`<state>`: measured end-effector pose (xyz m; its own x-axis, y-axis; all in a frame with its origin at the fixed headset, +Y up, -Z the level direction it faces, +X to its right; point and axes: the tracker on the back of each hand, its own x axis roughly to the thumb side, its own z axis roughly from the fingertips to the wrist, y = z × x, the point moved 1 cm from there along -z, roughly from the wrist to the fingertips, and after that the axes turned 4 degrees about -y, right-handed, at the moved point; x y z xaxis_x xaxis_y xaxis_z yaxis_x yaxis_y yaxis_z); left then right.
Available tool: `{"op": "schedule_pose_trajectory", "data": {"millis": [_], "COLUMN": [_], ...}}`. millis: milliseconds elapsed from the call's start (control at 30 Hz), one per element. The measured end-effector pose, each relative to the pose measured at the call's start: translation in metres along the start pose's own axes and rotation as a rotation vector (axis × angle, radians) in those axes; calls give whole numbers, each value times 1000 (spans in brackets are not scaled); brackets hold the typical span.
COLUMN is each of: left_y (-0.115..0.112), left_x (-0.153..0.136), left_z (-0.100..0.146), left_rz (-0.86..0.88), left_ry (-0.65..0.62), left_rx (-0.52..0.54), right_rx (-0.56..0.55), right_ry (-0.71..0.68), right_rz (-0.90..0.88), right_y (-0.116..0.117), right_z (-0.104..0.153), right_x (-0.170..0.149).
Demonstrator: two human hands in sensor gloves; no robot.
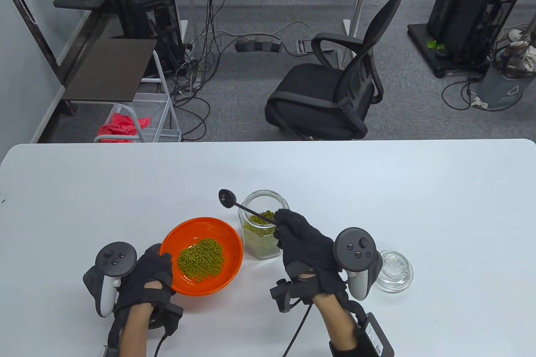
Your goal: Portion mung beans with measuring scoop (Bowl in hand)
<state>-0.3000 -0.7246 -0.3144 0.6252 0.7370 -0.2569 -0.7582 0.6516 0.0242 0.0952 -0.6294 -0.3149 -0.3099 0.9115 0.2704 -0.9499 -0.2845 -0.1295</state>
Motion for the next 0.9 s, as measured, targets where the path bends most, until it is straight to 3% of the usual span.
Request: {"op": "schedule_pose_trajectory", "data": {"millis": [467,900], "left_y": [0,0], "left_x": [0,0], "left_z": [0,0], "left_rz": [-2,1], "left_ry": [2,-2], "left_rx": [1,-2], "right_rx": [-227,-237], "right_ry": [99,232], "right_rz": [103,318], "right_y": [-43,-45], "right_z": [-6,-9], "right_x": [-33,-72]}}
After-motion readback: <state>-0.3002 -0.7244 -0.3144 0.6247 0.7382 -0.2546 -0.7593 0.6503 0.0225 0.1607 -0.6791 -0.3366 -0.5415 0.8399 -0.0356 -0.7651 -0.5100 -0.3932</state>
